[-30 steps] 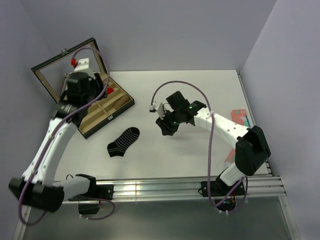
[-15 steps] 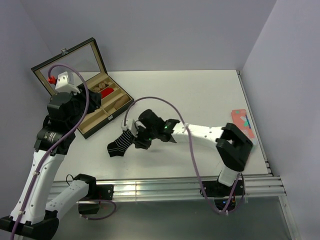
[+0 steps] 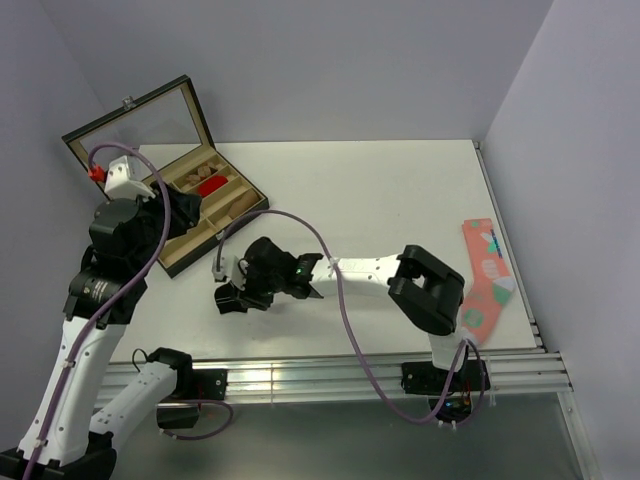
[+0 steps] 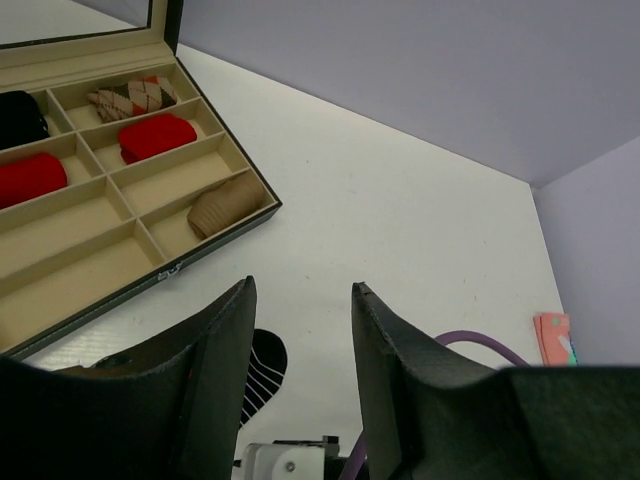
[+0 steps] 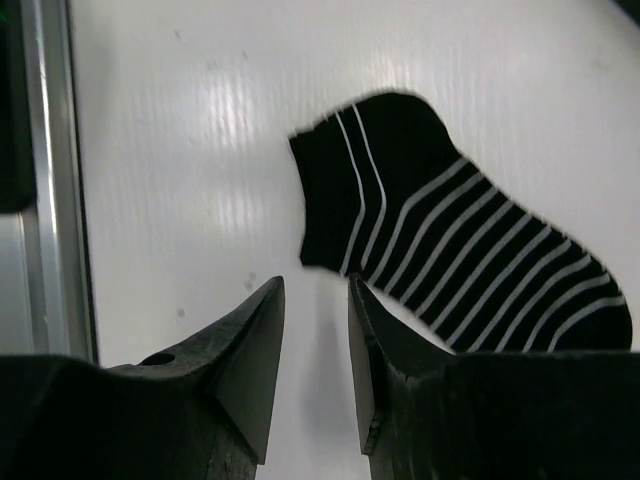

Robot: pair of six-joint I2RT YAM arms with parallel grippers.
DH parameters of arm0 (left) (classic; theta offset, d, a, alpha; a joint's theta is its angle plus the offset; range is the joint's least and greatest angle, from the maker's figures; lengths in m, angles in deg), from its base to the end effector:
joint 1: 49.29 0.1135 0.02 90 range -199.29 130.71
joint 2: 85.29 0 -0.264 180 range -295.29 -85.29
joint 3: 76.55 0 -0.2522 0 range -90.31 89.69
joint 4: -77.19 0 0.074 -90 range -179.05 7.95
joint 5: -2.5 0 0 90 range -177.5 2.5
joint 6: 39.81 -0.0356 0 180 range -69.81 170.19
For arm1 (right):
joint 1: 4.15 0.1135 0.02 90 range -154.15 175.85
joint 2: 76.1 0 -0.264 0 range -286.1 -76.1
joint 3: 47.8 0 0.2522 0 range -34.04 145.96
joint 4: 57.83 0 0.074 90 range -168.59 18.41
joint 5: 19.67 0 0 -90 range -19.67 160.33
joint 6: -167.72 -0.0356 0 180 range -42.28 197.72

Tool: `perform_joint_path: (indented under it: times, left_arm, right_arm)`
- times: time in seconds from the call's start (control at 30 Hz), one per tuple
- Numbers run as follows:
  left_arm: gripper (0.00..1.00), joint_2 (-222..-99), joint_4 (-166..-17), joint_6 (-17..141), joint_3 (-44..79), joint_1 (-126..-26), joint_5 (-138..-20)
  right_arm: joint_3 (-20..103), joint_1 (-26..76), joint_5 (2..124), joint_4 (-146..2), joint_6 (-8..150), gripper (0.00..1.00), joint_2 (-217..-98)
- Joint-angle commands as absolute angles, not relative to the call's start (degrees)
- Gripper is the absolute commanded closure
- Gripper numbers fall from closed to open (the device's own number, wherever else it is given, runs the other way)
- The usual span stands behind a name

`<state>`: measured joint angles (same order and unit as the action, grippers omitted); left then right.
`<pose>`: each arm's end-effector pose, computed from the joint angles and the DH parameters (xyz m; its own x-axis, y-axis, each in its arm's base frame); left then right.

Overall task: Roll the socks
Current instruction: Roll the sock at the center of the board.

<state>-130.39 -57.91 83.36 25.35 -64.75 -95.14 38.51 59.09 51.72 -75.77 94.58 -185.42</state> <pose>0.1479 -0.0360 0.4153 -0.2423 -0.4956 -0.8341 0.0075 0.8587 -0.5124 0.1793 0.3809 0.1934 -0.0055 -0.6214 -0.7835 -0.9993 0.0327 -0.0189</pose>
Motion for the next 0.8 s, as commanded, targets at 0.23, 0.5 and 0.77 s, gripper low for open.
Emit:
perform_joint_path:
  times: [0.23,0.5,0.77]
  left_arm:
    - [0.51,-127.8,-58.4,84.6,26.1,-65.0,-97.5]
    - [0.52,-127.6,-58.5,83.9,26.7,-65.0,-96.9]
    - [0.52,-127.9,-58.9,83.2,26.8,-64.9,-96.6]
  right_arm:
    - [48.3,62.9,54.0,-71.9,93.7,0.61,-194.0]
    - [50.7,63.5,57.1,-69.9,95.6,0.61,-198.8]
    - [50.6,63.6,58.4,-70.2,96.3,0.61,-200.5]
